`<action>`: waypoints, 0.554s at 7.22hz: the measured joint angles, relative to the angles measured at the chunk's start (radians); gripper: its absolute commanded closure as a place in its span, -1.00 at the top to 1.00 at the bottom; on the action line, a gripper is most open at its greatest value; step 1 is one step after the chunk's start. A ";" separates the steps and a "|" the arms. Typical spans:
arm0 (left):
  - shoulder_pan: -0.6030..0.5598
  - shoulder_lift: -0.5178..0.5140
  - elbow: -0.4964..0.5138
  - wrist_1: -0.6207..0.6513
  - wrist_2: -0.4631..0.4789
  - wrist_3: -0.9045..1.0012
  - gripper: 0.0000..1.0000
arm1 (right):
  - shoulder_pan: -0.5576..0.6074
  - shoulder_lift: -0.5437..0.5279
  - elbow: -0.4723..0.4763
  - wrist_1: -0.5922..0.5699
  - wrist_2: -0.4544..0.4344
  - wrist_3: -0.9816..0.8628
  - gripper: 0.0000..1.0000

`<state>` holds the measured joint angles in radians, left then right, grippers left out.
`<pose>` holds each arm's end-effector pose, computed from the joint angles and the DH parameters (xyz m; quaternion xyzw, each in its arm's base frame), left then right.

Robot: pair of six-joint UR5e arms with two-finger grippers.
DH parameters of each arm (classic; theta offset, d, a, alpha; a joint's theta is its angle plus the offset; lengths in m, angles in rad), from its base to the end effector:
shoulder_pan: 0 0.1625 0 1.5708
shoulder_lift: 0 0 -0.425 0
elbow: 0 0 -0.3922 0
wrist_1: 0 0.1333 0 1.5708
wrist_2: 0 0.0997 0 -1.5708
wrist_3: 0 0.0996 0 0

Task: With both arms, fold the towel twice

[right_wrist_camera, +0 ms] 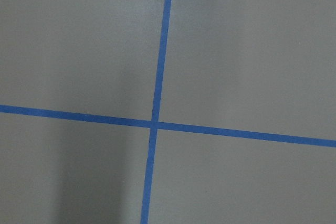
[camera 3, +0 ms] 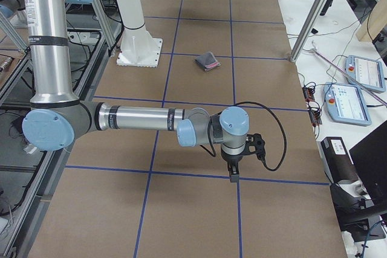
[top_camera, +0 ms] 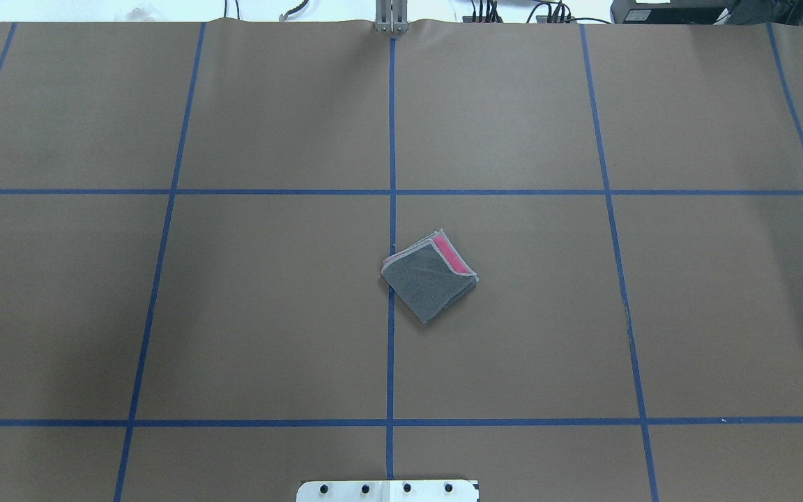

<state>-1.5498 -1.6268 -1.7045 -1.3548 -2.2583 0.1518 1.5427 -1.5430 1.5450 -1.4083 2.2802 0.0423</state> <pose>-0.0594 -0.5080 0.5924 0.0097 0.3371 0.0768 0.9383 0.0539 -0.5165 0.6448 0.0648 -0.3486 -0.0219 0.9348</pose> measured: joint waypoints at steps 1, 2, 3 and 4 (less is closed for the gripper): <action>0.001 0.000 0.005 0.002 -0.002 -0.001 1.00 | -0.012 -0.021 0.005 0.006 -0.003 0.010 1.00; 0.002 0.000 0.015 0.003 -0.004 -0.003 1.00 | -0.016 -0.046 0.005 0.013 -0.004 0.014 1.00; 0.003 -0.002 0.021 0.002 -0.006 -0.005 1.00 | -0.018 -0.058 0.003 0.028 -0.005 0.015 1.00; 0.005 -0.004 0.025 0.000 -0.011 -0.006 1.00 | -0.018 -0.065 0.000 0.046 -0.005 0.017 1.00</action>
<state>-1.5450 -1.6306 -1.6795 -1.3547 -2.2694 0.1463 1.5242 -1.6076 1.5453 -1.3624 2.2753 0.0590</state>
